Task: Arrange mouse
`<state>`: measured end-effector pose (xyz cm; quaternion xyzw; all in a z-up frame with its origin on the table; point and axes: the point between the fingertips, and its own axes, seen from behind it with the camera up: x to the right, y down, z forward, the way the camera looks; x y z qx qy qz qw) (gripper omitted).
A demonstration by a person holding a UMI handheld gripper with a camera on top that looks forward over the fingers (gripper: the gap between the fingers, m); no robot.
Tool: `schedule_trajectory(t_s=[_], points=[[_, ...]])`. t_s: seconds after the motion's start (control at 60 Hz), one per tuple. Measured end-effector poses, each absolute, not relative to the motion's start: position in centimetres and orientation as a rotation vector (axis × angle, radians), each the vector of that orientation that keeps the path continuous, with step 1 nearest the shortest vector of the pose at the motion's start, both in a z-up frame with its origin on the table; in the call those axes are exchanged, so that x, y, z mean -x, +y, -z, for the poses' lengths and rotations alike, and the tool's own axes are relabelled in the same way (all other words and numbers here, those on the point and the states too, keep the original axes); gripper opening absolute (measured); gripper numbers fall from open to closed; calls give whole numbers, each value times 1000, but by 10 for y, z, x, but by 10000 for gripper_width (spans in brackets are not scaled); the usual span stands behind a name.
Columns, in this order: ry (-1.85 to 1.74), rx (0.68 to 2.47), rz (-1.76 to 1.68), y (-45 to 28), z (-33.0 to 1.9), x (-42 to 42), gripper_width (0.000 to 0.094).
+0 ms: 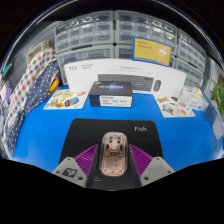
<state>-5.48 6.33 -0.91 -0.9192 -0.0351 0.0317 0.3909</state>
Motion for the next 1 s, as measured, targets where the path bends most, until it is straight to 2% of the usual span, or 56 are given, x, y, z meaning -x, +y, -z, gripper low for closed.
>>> schedule_trajectory(t_s=[0.017, 0.067, 0.25, 0.5, 0.6, 0.783, 1.0], points=[[-101, 2341, -72, 62, 9, 54, 683], [-121, 2351, -49, 59, 4, 53, 755], [-114, 2278, -51, 50, -56, 53, 859], [-55, 2164, -50, 3, -161, 45, 860], [-29, 2131, -72, -23, -193, 45, 858], [-22, 2106, -43, -72, -224, 41, 858], [-45, 2100, -29, -120, -239, 47, 855]])
